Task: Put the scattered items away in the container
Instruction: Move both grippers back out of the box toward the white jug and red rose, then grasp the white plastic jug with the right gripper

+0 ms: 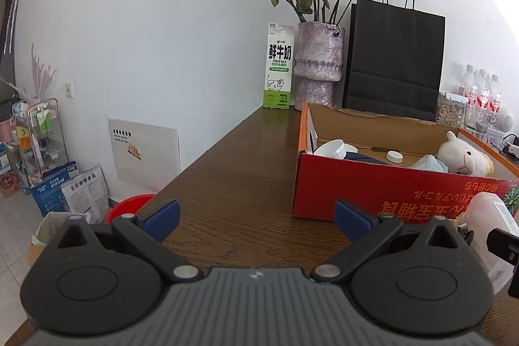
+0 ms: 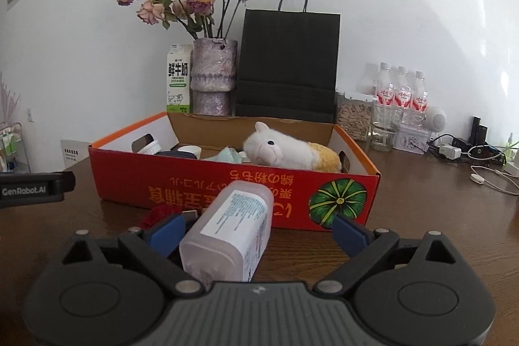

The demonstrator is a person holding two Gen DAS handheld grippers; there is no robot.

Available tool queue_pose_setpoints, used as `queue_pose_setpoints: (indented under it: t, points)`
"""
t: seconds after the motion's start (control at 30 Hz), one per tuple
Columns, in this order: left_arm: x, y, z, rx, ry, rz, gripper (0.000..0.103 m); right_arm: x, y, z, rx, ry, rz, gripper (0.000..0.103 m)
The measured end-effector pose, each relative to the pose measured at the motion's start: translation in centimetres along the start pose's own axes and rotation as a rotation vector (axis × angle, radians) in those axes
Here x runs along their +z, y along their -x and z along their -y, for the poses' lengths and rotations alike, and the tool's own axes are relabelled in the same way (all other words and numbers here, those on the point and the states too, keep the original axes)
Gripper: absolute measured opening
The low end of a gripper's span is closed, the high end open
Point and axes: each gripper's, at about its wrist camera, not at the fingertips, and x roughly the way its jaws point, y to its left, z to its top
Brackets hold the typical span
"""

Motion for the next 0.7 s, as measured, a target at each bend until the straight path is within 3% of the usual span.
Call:
queue_pose_setpoints:
  t: [0.13, 0.33, 0.4, 0.43, 0.57, 0.7]
  points:
    - [0.0, -0.3, -0.1, -0.002, 0.004, -0.019, 0.103, -0.1, -0.6, 1.1, -0.032, -0.020, -0.033, 0.086]
    - [0.0, -0.6, 0.4, 0.000, -0.017, -0.038, 0.103, 0.2, -2.4, 1.8, 0.016, -0.019, -0.097, 0.073]
    - [0.0, -0.7, 0.4, 0.000, -0.017, -0.043, 0.103, 0.3, -3.4, 2.0, 0.058, -0.035, -0.141, 0.058]
    - [0.0, -0.8, 0.4, -0.001, -0.018, -0.047, 0.103, 0.2, -3.8, 2.1, 0.088, -0.048, -0.164, 0.040]
    - [0.0, -1.2, 0.9, -0.009, -0.041, -0.072, 0.103, 0.0, -3.7, 2.9, 0.121, -0.076, -0.170, 0.040]
    - [-0.1, -1.0, 2.0, -0.028, -0.082, -0.059, 0.103, -0.1, -3.4, 4.6, 0.076, -0.109, -0.153, 0.040]
